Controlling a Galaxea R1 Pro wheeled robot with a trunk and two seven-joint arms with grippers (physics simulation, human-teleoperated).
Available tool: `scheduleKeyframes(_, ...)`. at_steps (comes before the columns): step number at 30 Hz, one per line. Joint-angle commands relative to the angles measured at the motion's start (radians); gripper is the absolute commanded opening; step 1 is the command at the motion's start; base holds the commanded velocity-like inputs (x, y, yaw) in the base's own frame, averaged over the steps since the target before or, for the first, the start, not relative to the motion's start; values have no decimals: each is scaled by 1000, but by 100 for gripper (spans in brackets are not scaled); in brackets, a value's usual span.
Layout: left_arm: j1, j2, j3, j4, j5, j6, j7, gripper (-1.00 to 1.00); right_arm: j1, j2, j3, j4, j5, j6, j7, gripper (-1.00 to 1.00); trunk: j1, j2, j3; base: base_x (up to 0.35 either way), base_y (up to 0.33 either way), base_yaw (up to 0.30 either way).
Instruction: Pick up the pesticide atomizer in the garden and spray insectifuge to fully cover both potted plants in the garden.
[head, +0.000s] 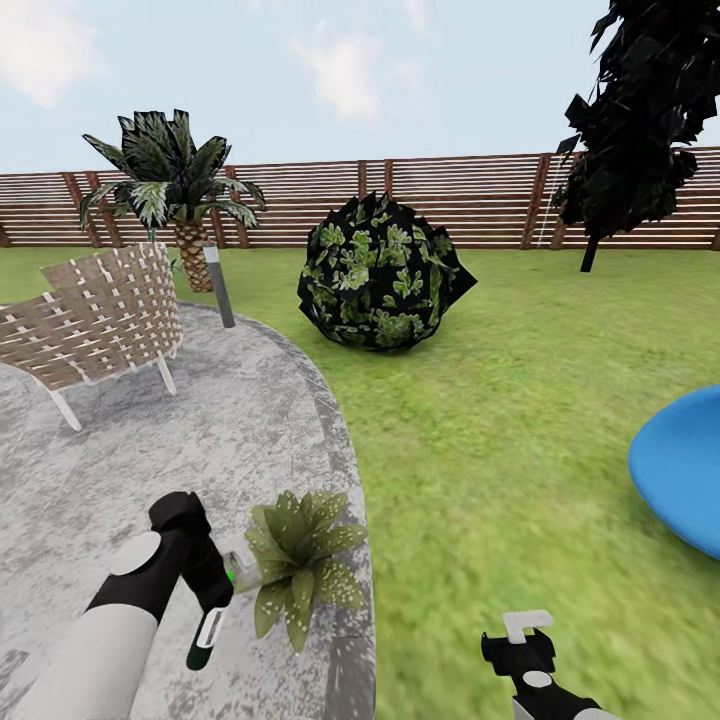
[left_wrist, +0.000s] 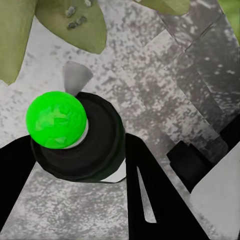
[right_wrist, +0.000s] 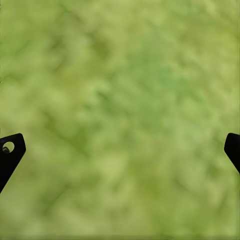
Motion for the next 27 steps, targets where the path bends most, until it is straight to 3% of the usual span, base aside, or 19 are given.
scheduleKeyframes(1,-1,8,4,2,-8,9,-8,-100,0,0,9,0,-10,-3,-1,100,0,0,-1,0,0,0)
scheduleKeyframes(6,6,89,12,10,-7,0,-8,-100,0,0,9,0,-10,-3,0,100,0,0,-1,0,0,-155)
scheduleKeyframes(8,9,101,12,11,-7,-4,-8,-100,0,0,9,0,-10,-3,0,100,0,0,-1,0,0,-273)
scheduleKeyframes(14,11,105,10,12,-8,-3,-8,-100,0,1,9,0,-10,-4,0,100,0,0,-1,0,14,-114)
scheduleKeyframes(27,12,97,-3,14,-9,6,-8,-100,0,-1,9,1,-10,-4,-1,100,0,0,-1,104,221,-5)
